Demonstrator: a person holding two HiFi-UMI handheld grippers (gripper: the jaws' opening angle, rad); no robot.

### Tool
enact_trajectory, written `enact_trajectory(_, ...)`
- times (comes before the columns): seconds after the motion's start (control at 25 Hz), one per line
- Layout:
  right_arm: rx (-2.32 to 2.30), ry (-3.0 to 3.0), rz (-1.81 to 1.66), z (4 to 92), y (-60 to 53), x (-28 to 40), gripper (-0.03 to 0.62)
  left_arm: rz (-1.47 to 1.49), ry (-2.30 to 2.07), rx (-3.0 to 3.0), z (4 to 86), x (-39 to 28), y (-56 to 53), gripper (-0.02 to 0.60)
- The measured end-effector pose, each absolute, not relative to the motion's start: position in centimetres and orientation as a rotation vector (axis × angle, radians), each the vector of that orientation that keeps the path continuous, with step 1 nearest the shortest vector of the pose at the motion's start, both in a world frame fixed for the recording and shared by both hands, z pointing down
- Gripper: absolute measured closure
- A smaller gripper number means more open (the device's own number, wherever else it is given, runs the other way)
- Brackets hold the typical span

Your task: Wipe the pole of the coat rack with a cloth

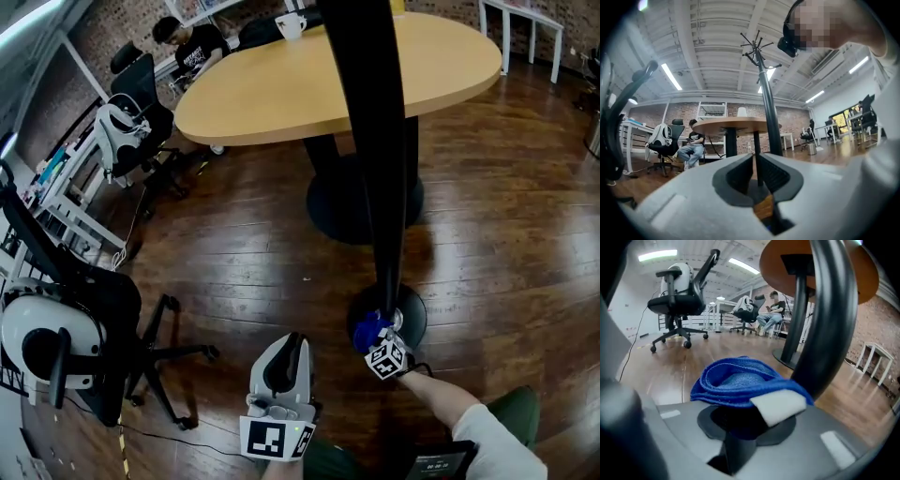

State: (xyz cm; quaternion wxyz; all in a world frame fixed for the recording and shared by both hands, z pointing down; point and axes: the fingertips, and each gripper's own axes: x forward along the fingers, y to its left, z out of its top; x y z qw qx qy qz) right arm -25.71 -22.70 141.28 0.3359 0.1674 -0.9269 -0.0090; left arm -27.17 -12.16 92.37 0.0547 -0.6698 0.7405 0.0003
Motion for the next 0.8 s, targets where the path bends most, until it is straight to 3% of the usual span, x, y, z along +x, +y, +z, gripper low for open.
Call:
enact_trajectory(0.12, 0.448, -2.640, -0.007, 127.5, -21.4, -27.2, 0.499, 0.056, 2.308, -2.066, 92.2, -28.3, -12.1, 0.541)
enact_trajectory(0.32, 0.500, -3.201, -0.192, 82.1, -22.4, -27.1, 0.499, 0.193, 2.307, -2.049, 81.0, -30.2, -12.7, 0.541)
enact_trajectory(0.4, 0.557, -3.299, -0.274, 70.3, -22.2, -24.7, 0.499, 0.202, 2.305, -2.037, 75.1, -30.2, -12.7, 0.541)
enact_trajectory(0.52, 0.567, -3.320, -0.242, 61.5, -21.8, -21.8, 0.499, 0.215, 2.297, -2.049, 66.3, -28.5, -12.5, 0.541)
enact_trajectory(0.8, 0.483, -3.196, 0.059, 51.9, -16.0, -13.8, 0.499, -0.008, 2.202, -2.312, 50.7, -20.8, -10.4, 0.541)
